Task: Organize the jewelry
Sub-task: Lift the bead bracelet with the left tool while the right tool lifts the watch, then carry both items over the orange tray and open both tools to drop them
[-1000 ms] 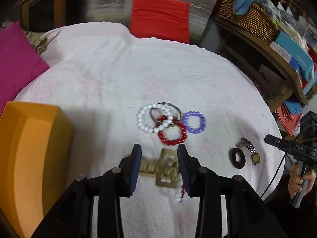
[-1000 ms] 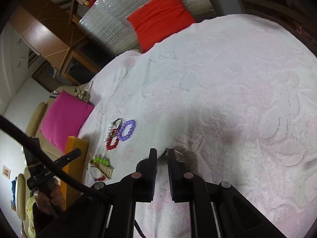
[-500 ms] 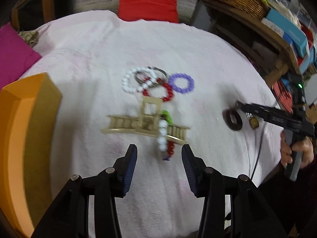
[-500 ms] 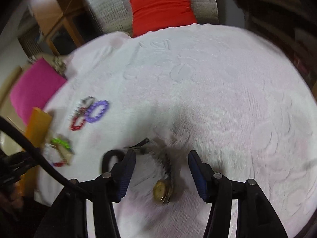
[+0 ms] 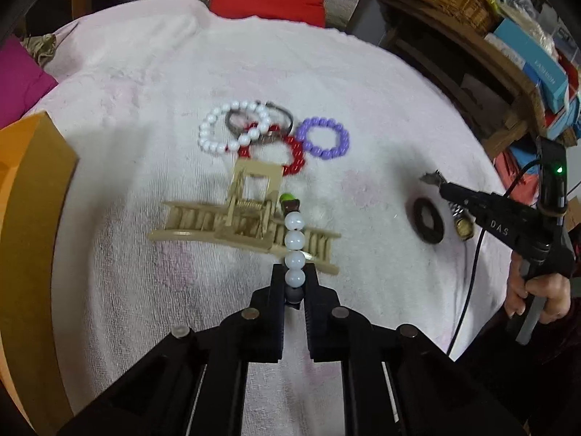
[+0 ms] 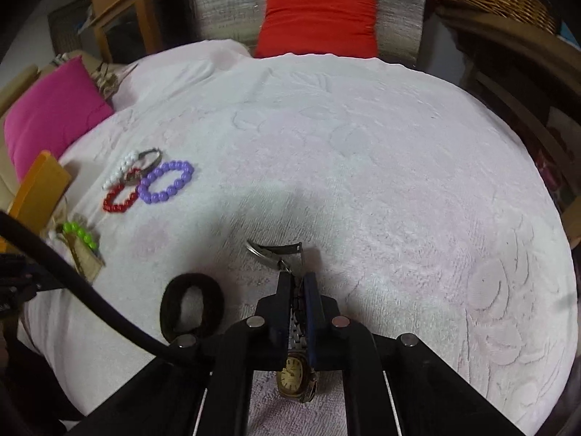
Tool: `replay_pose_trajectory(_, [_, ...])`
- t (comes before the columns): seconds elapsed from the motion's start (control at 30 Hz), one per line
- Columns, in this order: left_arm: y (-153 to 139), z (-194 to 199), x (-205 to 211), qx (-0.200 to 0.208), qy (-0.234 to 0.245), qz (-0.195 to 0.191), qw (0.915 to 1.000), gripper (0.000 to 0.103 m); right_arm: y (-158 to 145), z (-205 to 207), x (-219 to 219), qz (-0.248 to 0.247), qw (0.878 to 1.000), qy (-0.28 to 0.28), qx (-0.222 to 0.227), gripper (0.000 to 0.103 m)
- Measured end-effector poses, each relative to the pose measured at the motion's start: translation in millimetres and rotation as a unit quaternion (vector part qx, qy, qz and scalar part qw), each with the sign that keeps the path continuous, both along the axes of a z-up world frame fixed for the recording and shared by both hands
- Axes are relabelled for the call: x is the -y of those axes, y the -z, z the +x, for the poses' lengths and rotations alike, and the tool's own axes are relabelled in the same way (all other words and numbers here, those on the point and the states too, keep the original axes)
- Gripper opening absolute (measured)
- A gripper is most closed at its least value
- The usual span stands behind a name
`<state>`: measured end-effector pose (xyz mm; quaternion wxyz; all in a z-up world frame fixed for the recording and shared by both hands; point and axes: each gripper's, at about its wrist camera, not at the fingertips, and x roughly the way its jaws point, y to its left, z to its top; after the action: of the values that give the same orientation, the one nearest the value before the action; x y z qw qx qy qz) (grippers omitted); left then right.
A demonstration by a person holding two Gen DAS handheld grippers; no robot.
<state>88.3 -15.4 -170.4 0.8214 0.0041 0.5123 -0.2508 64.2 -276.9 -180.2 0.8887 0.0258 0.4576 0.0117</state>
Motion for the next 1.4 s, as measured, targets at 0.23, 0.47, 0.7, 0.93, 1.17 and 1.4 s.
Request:
replay_pose_trajectory(0.23, [-25, -28, 32, 0.039, 0.090, -0.032, 0.9947, 0.009, -9, -3, 8, 0.025, 0.999, 0.016, 0.012, 0.007])
replay_pose_trajectory(0.47, [-53, -31, 50, 0.055, 0.129, -0.118, 0.9830, 0.009, -14, -11, 25, 0.081, 0.996, 0.033, 0.023, 0.007])
replay_pose_trajectory(0.7, [-92, 7, 28, 0.095, 0.064, -0.192, 0.9747, 0.009, -24, -16, 41, 0.128, 0.989, 0.059, 0.048, 0.007])
replay_pose_trajectory(0.93, [-117, 18, 22, 0.120, 0.057, -0.194, 0.9719, 0.009, -27, -14, 42, 0.148, 0.986, 0.061, 0.056, 0.007])
replay_pose_trajectory(1.17, [-149, 2, -25, 0.149, 0.027, -0.169, 0.9739, 0.009, -43, -11, 29, 0.198, 0.977, 0.036, 0.076, 0.005])
replay_pose_trajectory(1.4, [-158, -21, -115, 0.172, -0.038, -0.094, 0.9799, 0.009, -69, -13, -15, 0.226, 0.969, -0.018, 0.101, 0.002])
